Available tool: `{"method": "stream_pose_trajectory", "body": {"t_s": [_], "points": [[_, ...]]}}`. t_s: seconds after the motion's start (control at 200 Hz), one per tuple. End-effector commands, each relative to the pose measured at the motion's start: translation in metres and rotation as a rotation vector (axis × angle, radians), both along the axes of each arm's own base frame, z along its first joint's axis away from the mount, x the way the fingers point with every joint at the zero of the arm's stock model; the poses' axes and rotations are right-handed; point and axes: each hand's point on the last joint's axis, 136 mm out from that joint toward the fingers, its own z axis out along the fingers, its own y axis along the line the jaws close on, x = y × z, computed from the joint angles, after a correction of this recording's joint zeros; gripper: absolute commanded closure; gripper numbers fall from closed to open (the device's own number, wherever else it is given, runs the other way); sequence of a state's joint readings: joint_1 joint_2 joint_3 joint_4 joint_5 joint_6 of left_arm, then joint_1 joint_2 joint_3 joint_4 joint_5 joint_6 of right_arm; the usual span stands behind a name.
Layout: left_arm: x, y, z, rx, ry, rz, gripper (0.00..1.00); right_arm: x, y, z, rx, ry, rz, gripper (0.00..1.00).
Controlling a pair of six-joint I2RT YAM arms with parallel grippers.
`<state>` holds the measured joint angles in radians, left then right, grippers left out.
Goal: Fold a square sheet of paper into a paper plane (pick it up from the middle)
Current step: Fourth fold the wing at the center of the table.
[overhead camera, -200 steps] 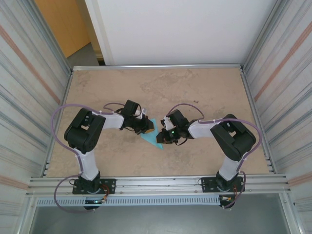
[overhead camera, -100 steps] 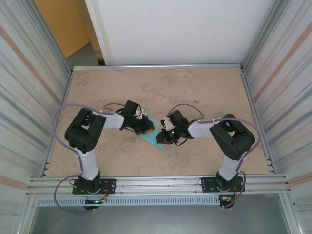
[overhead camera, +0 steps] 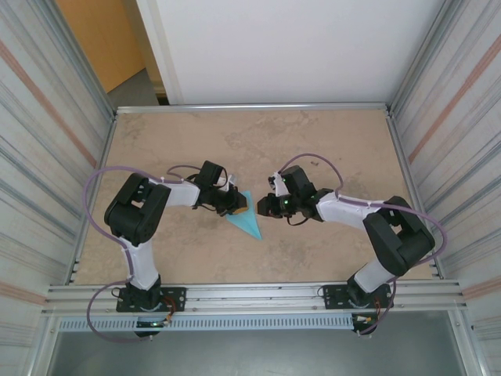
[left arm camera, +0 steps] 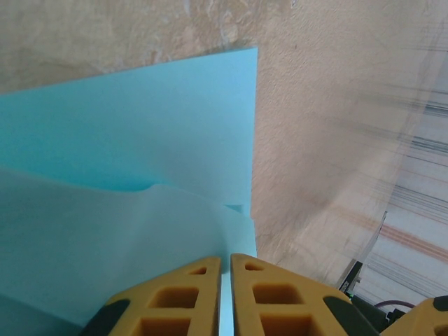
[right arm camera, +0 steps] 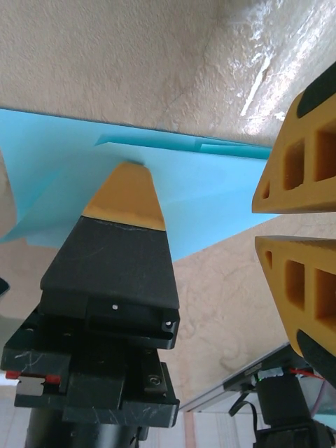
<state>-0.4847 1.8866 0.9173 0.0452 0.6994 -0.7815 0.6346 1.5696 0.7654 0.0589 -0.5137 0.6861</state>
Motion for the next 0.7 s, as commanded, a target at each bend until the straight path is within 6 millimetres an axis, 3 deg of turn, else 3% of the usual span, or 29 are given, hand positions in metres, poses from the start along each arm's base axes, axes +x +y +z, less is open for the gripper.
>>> {"method": "stream_pose_trajectory", "body": {"t_s": [0.0,0.361,0.516,0.692], "points": [[-0.006,0.003,-0.012,0.038,0.033,-0.016,0.88,-0.004,0.004,-0.008,-0.008,0.046,0.002,0.85],[-0.006,0.002,-0.011,0.033,0.033,-0.021,0.88,-0.015,0.033,-0.029,-0.034,0.094,0.085,0.89],[-0.004,-0.001,0.002,0.007,0.009,-0.026,0.87,-0.012,0.025,-0.023,-0.038,0.069,0.05,0.85],[-0.002,-0.006,0.018,-0.038,-0.028,-0.042,0.86,-0.01,0.001,-0.018,-0.057,0.049,-0.031,0.78]]}}
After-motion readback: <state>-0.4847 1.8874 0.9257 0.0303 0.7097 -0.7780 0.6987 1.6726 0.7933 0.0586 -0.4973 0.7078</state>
